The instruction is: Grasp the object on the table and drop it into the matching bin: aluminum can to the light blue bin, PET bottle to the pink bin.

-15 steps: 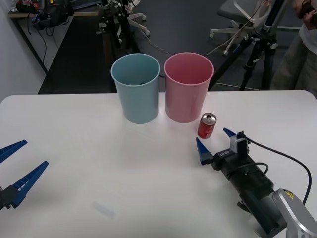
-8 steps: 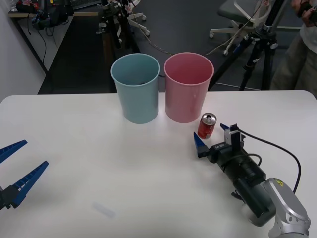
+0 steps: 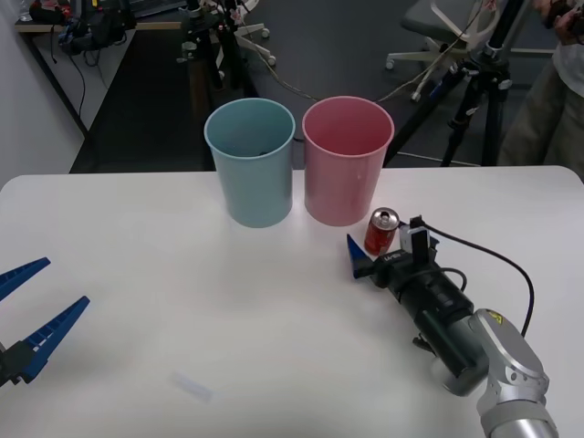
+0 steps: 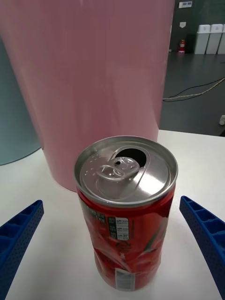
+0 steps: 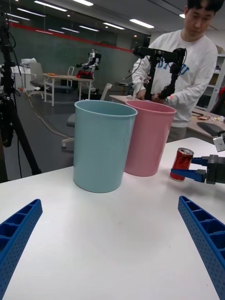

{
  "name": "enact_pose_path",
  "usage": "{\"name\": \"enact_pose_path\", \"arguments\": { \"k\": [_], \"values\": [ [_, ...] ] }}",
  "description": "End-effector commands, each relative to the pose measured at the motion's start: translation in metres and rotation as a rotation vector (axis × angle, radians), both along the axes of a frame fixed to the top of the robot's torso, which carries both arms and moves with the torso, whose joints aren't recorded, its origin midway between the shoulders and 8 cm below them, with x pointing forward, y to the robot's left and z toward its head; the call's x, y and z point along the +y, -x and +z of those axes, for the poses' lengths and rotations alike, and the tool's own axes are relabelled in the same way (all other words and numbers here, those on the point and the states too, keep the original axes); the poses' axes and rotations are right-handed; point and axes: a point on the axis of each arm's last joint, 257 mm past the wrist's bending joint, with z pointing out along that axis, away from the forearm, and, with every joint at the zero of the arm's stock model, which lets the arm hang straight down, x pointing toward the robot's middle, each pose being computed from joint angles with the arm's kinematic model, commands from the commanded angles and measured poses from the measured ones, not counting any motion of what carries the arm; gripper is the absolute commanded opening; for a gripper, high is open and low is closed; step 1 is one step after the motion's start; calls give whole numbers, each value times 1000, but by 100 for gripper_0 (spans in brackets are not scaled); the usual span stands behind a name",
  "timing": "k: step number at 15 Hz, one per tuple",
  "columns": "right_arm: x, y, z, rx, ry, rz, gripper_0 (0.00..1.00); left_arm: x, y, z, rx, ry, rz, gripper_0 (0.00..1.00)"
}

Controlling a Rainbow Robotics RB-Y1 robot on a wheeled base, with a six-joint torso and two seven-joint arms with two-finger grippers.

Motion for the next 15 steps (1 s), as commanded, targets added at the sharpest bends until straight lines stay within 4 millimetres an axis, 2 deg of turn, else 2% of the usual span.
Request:
{"name": "enact_pose_path", "arguments": {
  "k": [1, 13, 14, 15],
  "values": [
    [1, -6, 3, -1, 9, -10, 100, 0, 0, 0, 0, 0, 0, 100],
    [5, -11, 3, 12, 21, -21, 100, 0, 0, 0, 0, 0, 0, 100],
    [5, -11, 2, 14, 16, -21, 55, 0, 0, 0, 0, 0, 0, 100],
    [5, -11, 3, 14, 14, -23, 0, 0, 0, 0, 0, 0, 0, 100]
  ]
}}
